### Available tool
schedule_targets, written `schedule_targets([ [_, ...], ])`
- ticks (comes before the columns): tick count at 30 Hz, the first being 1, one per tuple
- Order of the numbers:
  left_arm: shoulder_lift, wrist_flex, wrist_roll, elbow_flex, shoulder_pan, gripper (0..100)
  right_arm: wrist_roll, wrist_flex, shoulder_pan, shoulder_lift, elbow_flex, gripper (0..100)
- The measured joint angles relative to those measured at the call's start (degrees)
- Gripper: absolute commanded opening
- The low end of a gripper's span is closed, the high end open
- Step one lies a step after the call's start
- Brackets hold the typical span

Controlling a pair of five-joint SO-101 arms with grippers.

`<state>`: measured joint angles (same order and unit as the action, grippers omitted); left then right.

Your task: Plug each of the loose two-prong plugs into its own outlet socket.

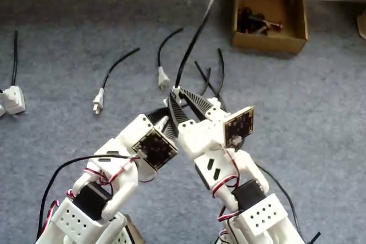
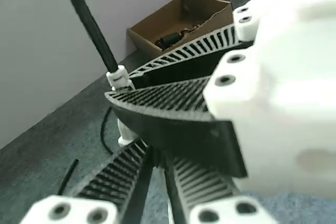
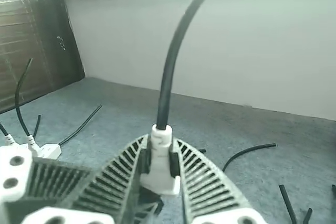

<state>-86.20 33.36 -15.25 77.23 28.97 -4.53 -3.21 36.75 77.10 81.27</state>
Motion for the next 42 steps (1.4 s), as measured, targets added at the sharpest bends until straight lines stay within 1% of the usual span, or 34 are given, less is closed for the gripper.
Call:
schedule_targets([
  [7,0.00,-2.55,0.00,0.00,-0.97,1,0.00,-6.77,2.81,7.82,-1.23,0.5],
  [12,0.00,-4.75,1.23,0.00,-3.87,1,0.00,-9.41,3.52,11.08,-1.32,0.5],
  [14,0.00,-4.75,2.20,0.00,-4.48,1,0.00,-9.76,3.69,11.52,-1.32,0.5],
  [25,0.00,-5.71,2.37,0.00,-4.84,1,0.00,-9.85,3.87,11.87,-1.41,0.5],
  [30,0.00,-5.80,2.55,0.00,-7.82,1,0.00,-13.54,3.96,12.48,-1.41,0.5],
  [39,0.00,-5.80,2.73,0.00,-8.09,1,0.00,-14.42,1.85,11.96,-1.41,0.5],
  [42,0.00,-5.10,2.73,0.00,-8.09,1,0.00,-16.70,1.58,12.48,-1.41,0.5],
])
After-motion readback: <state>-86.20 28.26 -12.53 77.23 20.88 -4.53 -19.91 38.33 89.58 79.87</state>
